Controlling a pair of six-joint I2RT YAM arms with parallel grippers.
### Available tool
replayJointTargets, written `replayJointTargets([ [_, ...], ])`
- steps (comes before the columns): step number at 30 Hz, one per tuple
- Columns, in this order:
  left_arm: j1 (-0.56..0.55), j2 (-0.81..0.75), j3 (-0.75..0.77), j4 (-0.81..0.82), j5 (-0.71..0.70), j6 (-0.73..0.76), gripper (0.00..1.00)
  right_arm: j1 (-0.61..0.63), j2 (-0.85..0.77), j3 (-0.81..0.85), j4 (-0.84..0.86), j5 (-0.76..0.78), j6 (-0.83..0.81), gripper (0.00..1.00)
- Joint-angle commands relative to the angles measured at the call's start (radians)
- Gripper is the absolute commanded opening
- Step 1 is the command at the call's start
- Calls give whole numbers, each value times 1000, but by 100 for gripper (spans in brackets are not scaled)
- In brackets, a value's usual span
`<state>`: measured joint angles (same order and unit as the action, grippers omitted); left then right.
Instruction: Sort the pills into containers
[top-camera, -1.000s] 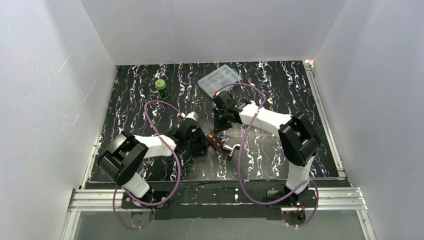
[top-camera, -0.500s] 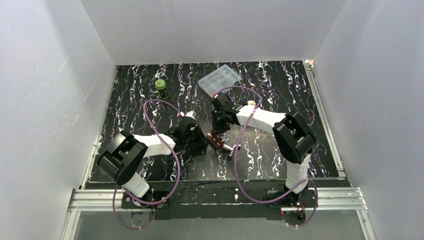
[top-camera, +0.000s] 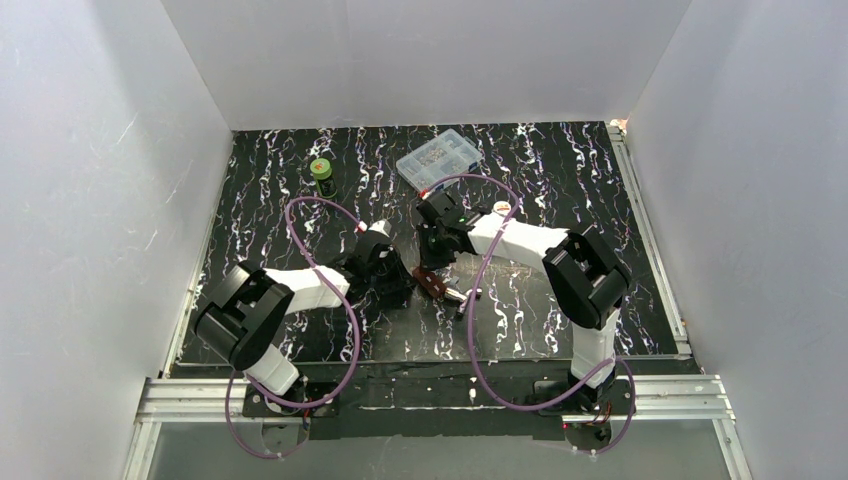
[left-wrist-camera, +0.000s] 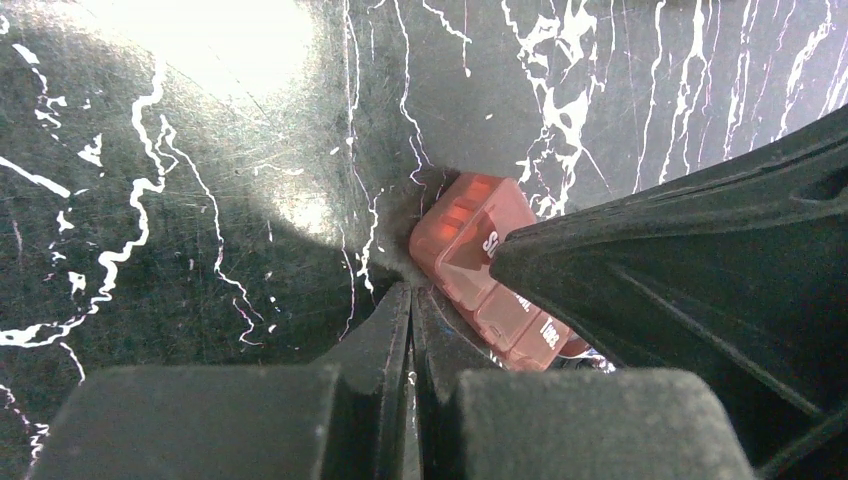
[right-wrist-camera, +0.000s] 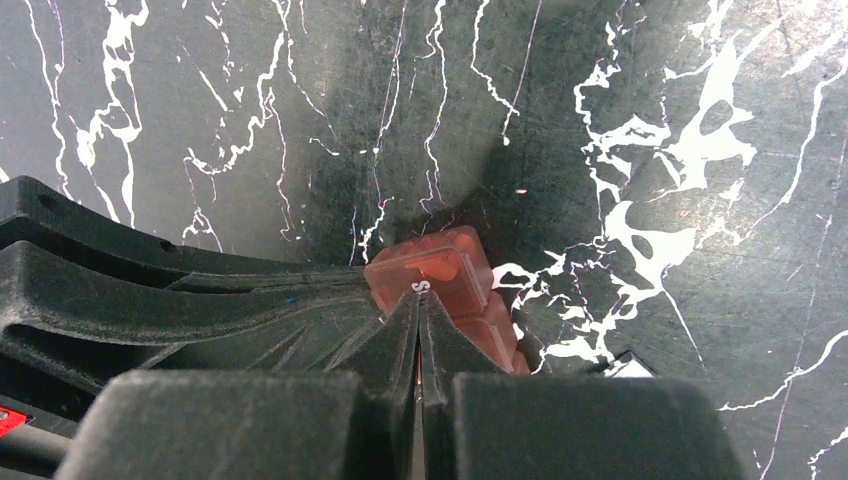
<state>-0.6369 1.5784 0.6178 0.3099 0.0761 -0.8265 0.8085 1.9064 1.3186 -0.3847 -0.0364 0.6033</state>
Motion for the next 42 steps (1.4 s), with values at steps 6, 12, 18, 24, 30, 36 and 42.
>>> replayJointTargets([
  [6, 12, -52, 29, -57, -4, 32, 0, 21, 50, -65, -59, 97, 41, 3],
  [12, 16, -84, 38, -92, -10, 50, 0, 23, 70, -61, -98, 151, 62, 1],
  [18, 19, -126, 45, -131, -20, 77, 0, 23, 32, -34, -81, 124, 38, 7],
  [24, 20, -184, 42, -178, -45, 101, 0, 22, -2, 141, -147, 118, -4, 14],
  [30, 25, -260, 52, -242, -62, 135, 0, 20, 6, 313, -222, 120, -36, 20],
  [36, 41, -369, 73, -341, -107, 175, 0, 17, -65, 321, -234, 137, -50, 51],
  [42, 52, -510, 158, -498, -131, 264, 39, 17, -205, 257, -223, 151, -59, 98],
])
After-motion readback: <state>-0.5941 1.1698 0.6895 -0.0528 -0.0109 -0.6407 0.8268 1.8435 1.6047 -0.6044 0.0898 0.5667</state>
